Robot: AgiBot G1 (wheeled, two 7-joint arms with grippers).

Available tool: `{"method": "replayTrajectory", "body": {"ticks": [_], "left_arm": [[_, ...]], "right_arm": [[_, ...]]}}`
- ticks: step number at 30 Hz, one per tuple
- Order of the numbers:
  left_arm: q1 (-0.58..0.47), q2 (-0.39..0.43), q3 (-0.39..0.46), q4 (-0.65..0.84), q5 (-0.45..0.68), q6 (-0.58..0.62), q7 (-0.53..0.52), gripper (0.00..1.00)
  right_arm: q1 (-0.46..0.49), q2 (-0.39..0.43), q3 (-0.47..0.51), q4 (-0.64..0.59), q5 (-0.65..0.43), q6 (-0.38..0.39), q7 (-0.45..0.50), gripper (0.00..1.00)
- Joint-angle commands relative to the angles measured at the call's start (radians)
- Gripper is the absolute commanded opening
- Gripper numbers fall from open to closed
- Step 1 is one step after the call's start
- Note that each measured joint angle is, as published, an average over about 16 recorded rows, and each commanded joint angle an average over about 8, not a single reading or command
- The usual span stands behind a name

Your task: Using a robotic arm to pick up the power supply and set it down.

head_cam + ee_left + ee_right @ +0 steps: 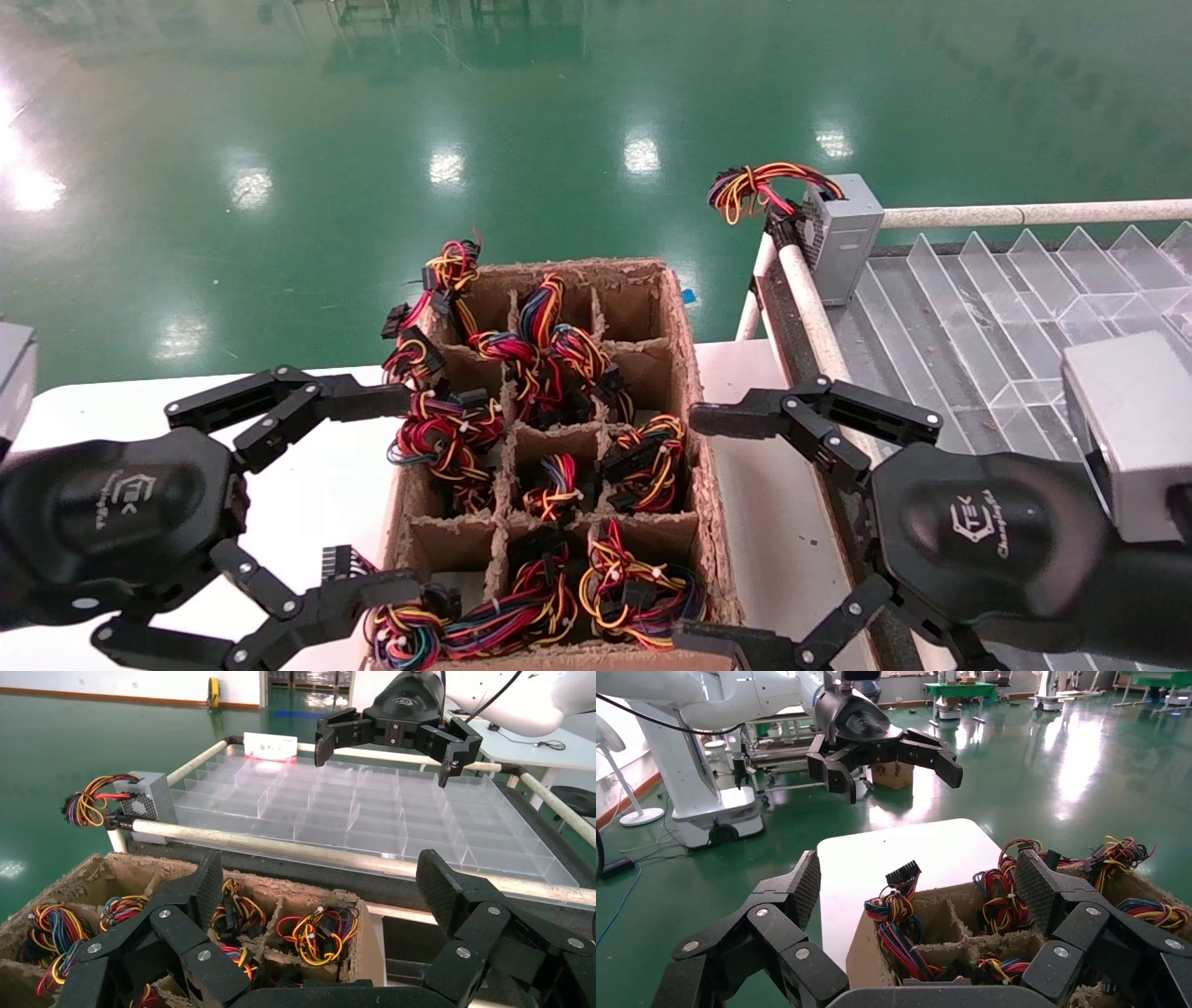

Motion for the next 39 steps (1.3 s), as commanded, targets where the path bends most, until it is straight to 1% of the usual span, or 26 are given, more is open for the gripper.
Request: {"method": "replayTrajectory", "body": {"ticks": [1, 39], "left_arm": [[0.000, 0.000, 0.000, 0.000, 0.000, 0.000, 0.000, 1.00], [0.000, 0.000, 0.000, 0.000, 0.000, 0.000, 0.000, 1.00]], "right_arm": [[0.000, 0.000, 0.000, 0.000, 0.000, 0.000, 0.000, 1.00], [0.002, -0.001, 0.000, -0.002, -0.002, 0.001, -0.001, 1.00]]}}
